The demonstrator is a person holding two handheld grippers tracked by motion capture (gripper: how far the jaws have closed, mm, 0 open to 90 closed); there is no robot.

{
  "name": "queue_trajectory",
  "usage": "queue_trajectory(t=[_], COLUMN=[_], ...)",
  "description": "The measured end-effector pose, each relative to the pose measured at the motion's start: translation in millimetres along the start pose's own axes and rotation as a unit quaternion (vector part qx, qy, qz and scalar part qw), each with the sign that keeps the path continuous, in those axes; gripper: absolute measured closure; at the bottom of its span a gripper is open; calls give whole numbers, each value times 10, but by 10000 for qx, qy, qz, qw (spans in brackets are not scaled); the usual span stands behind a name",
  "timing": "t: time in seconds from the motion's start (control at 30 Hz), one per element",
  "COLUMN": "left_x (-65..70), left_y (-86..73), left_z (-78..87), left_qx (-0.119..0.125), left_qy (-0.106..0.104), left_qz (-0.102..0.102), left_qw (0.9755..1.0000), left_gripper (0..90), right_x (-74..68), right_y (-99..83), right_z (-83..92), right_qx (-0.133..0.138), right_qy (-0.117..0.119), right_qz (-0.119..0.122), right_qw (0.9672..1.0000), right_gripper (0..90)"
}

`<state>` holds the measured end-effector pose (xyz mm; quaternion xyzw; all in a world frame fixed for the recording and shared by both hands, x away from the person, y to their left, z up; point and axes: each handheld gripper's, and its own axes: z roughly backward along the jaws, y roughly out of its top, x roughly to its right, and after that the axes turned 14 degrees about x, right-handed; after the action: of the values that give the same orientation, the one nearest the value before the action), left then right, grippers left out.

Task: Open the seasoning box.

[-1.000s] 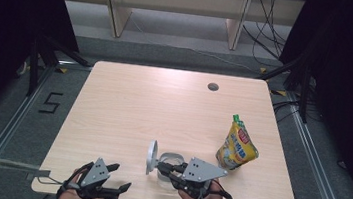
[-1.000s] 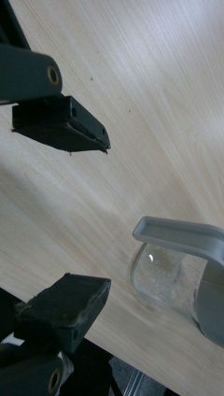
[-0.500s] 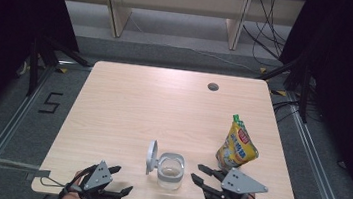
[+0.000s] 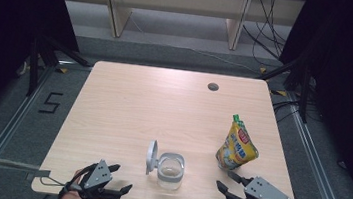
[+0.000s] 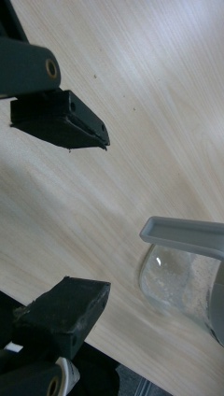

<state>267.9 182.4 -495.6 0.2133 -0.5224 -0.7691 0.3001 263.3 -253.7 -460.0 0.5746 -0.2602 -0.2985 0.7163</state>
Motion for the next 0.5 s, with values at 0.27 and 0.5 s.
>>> queue_trajectory(t=[0.27,0.5], left_x=[2,-10], left_y=[-1,-3], left_z=[-12,-33], left_qx=[56,101], left_qy=[39,13], left_qz=[60,29], left_qw=[10000,9999], left_gripper=[245,247], right_x=[149,281], right_y=[-95,-166], right_z=[49,42], right_qx=[-203,-131], right_qy=[-593,-970], right_qz=[-480,-627], right_qw=[9969,9932], right_gripper=[414,329])
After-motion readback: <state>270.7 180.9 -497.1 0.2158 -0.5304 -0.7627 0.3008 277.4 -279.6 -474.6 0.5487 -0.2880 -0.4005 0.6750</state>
